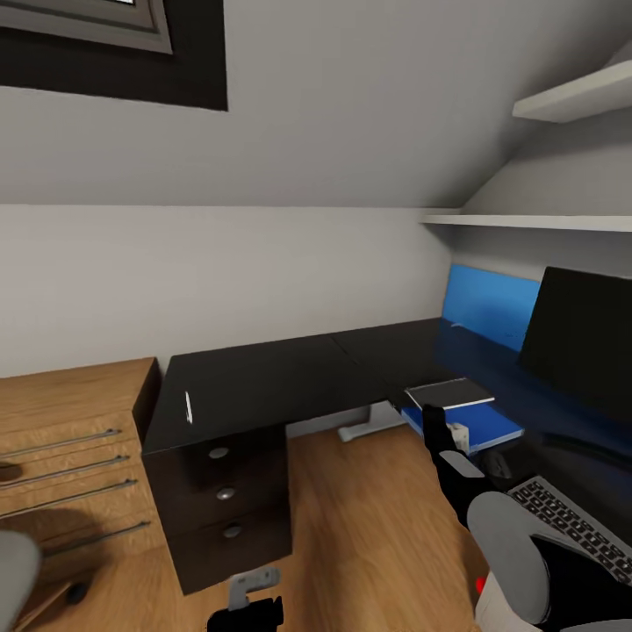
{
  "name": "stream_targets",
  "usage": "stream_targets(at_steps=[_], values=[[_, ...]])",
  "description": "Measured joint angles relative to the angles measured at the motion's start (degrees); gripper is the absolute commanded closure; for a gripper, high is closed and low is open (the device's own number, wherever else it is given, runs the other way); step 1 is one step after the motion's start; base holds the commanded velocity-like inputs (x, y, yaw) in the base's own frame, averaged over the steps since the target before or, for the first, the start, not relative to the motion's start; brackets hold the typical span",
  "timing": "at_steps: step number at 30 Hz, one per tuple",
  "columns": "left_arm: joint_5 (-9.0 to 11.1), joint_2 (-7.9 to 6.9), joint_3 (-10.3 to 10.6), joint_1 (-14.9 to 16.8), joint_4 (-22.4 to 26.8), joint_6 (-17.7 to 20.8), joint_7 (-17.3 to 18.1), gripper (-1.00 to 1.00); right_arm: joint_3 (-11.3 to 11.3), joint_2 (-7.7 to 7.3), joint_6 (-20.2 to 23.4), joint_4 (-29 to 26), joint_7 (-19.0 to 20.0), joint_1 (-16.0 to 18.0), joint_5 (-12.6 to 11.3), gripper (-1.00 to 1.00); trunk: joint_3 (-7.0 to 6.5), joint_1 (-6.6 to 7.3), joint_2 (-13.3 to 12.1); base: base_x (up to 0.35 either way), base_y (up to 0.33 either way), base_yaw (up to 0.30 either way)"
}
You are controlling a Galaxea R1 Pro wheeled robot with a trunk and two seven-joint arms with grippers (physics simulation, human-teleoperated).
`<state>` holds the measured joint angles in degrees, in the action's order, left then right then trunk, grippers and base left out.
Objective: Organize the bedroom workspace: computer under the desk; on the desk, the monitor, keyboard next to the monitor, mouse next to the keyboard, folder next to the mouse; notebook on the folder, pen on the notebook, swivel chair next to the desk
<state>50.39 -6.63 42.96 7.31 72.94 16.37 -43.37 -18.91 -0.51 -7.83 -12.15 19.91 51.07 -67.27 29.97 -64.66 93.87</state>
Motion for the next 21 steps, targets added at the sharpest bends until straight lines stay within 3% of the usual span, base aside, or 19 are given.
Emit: stream_targets(at_steps=[11,21], values=[[0.01,0.00,0.05,0.00,0.01,0.00,0.00,-1.00,0.07,0.07,3.82,0.22,0.02,-0.04,-0.04,1.00,0.00,0.00,0.00,0.000,0.000,-0.037],[0.01,0.00,0.07,0.00,0.01,0.00,0.00,-1.00,-0.17,0.02,4.70,0.21,0.15,-0.06,-0.24,1.00,0.00,0.00,0.00,0.000,0.000,-0.001]])
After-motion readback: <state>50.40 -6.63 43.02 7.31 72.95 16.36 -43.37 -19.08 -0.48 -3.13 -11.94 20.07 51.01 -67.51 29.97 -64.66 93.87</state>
